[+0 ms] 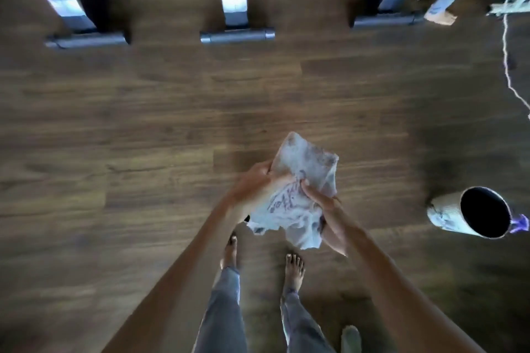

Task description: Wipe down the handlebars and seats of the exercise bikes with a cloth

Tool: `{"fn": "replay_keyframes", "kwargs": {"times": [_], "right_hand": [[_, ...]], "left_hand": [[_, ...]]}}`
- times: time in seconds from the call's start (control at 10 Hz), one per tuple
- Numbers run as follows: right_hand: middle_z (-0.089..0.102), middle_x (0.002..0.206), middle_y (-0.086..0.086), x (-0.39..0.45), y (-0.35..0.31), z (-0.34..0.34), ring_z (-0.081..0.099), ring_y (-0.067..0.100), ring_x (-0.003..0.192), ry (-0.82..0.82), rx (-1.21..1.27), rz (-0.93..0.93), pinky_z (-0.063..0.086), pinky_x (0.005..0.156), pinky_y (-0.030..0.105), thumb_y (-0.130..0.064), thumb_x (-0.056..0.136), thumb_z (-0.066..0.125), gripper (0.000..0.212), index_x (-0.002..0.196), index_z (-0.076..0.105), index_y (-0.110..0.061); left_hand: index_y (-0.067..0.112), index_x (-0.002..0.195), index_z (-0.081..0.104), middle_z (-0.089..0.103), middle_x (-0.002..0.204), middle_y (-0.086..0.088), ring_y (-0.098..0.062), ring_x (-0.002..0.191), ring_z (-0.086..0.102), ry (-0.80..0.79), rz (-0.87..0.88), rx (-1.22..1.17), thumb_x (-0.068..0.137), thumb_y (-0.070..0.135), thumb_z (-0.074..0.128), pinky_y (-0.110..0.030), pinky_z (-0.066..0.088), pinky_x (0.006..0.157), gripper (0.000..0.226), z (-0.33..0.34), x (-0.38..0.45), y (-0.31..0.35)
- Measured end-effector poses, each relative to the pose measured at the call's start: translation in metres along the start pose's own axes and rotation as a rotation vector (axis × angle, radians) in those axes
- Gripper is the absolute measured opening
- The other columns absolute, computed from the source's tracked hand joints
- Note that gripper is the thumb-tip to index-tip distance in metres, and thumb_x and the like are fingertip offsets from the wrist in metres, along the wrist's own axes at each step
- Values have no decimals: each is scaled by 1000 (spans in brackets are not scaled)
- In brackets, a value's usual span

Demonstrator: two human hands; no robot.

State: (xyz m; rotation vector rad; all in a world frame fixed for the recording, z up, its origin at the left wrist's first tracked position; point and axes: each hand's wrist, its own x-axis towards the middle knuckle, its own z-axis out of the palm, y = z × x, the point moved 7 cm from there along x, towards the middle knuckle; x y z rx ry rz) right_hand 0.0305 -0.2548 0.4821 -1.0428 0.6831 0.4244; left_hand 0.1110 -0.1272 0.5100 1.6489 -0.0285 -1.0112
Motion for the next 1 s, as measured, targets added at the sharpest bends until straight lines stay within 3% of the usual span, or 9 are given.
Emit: {"fn": "replay_keyframes", "kwargs": {"times": [0.1, 0.2, 0.4, 0.5, 0.6, 0.7, 0.8, 0.9, 1.0], "right_hand": [[77, 105, 14, 60, 55, -33, 74, 33, 100, 201, -186, 11, 57, 95, 54, -13, 88, 77, 34, 120, 69, -4], [79, 97, 2, 132, 134, -59, 76, 22, 91, 257, -472, 37, 61, 85, 46, -18, 83, 84, 32, 114, 73, -16], [71, 93, -12, 261, 290, -105, 66, 5, 83, 263, -637, 91, 51, 70, 24, -15, 86, 79, 33, 116, 66, -21], [71, 95, -6, 306, 342, -125, 69, 15, 88, 290, -673, 118, 53, 69, 29, -24, 89, 76, 25, 111, 64, -20], [68, 91, -3, 338, 368, -134, 66, 11, 80, 307, -711, 69, 46, 57, 20, -27, 92, 72, 21, 105, 60, -16], [61, 99, -1, 352, 377, -136, 61, 4, 81, 342, -800, -9, 39, 56, 10, -26, 93, 73, 30, 114, 56, -13], [40, 121, -1, 352, 383, -136, 51, 18, 109, 369, -936, -120, 41, 83, 19, -23, 90, 76, 56, 137, 49, -11], [33, 128, 0, 341, 379, -133, 47, 24, 121, 384, -949, -208, 48, 97, 33, -21, 88, 76, 67, 145, 43, -13], [41, 140, 8, 337, 373, -139, 41, 25, 129, 467, -956, -173, 42, 100, 35, -24, 89, 75, 69, 150, 41, -16]], "left_hand": [[-3, 98, 66, 69, 90, -26, -19, 76, 66, 262, -67, 47, 89, 37, 66, -35, 50, 66, 41, -17, 34, -95], [12, 97, 69, 75, 87, -6, -16, 81, 70, 397, -199, -7, 89, 36, 73, -27, 52, 69, 26, -17, 68, -215], [12, 106, 66, 74, 91, -2, -18, 84, 69, 543, -325, -56, 91, 23, 77, -37, 55, 77, 21, -25, 146, -419], [19, 112, 67, 76, 98, 1, -18, 89, 73, 550, -340, -35, 91, 31, 77, -47, 60, 84, 26, -35, 180, -480], [22, 121, 66, 76, 104, 2, -17, 92, 74, 572, -325, -7, 86, 48, 75, -49, 61, 84, 45, -45, 207, -519], [17, 132, 62, 70, 109, -1, -18, 99, 67, 609, -313, 60, 90, 41, 76, -39, 58, 87, 50, -52, 221, -530], [17, 139, 57, 64, 113, -6, -20, 105, 62, 640, -321, 128, 93, 22, 75, -36, 55, 87, 50, -54, 225, -544], [25, 140, 54, 62, 114, -8, -20, 102, 63, 650, -291, 138, 93, 15, 73, -25, 53, 73, 52, -52, 222, -543], [29, 140, 53, 60, 117, -8, -22, 105, 63, 687, -286, 130, 92, 14, 72, -29, 55, 77, 54, -56, 219, -536]]}}
